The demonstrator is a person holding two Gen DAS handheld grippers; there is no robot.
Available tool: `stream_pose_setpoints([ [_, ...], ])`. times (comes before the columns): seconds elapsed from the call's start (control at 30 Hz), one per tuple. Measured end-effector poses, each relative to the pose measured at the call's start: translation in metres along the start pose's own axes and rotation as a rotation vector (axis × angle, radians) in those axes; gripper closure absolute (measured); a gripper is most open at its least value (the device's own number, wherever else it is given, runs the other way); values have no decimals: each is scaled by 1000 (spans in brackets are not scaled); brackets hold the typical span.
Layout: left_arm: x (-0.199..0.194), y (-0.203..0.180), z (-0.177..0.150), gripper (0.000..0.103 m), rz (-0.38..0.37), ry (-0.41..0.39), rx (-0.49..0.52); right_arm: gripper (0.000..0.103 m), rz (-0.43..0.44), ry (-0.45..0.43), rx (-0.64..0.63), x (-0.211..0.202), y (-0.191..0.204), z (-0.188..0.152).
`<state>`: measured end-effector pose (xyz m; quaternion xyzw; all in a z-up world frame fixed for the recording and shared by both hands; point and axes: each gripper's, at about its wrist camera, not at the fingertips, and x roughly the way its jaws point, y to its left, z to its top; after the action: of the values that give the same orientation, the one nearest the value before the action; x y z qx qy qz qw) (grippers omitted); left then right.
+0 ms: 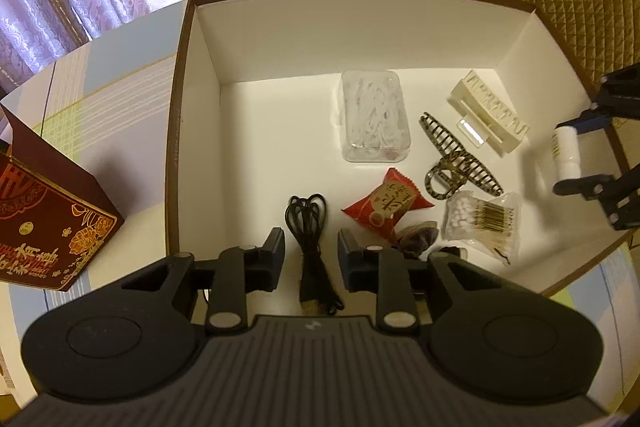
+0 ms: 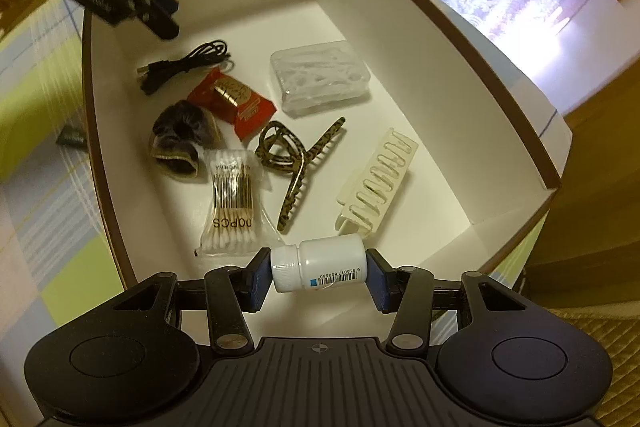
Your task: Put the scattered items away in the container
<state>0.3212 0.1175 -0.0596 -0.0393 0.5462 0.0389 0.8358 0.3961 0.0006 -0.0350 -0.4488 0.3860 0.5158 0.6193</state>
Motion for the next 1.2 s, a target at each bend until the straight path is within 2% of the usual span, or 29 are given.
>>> stream_pose_setpoints([
  [0.1,-7,1,-1,77,-1,-12,-7,51,-7,5,-20,2,4,0],
  [0.17,-12,2,-2,72,1,-24,-12,17,-59,-18,-24,0,4,-1],
  [0.2,-15,2,-3,71,0,-30,-14,14,-75,-33,-25,-2,2,-1],
  [0.3,-22,2,-5,68,-7,-44,-17,14,-40,-62,7,-10,-5,-2],
  [0.4,-27,2,-7,62,-1,-57,-16,14,-45,-73,4,-16,-6,-3],
  [0.5,-33,3,-9,61,-4,-62,-18,14,-25,-81,17,-22,-5,-7],
  [0.6,-42,0,-12,49,-3,-79,-5,14,-6,-105,23,-31,-2,-12],
  [0.67,-49,-2,-15,45,0,-95,6,14,-4,-124,26,-39,2,-17],
  [0.83,-68,-6,-26,43,-3,-128,13,14,-12,-168,60,-54,6,-27],
  [0.93,-78,-10,-33,38,9,-146,22,13,-18,-197,83,-63,8,-33],
  [1.2,-105,-17,-57,37,20,-183,46,13,-15,-300,112,-92,27,-47],
])
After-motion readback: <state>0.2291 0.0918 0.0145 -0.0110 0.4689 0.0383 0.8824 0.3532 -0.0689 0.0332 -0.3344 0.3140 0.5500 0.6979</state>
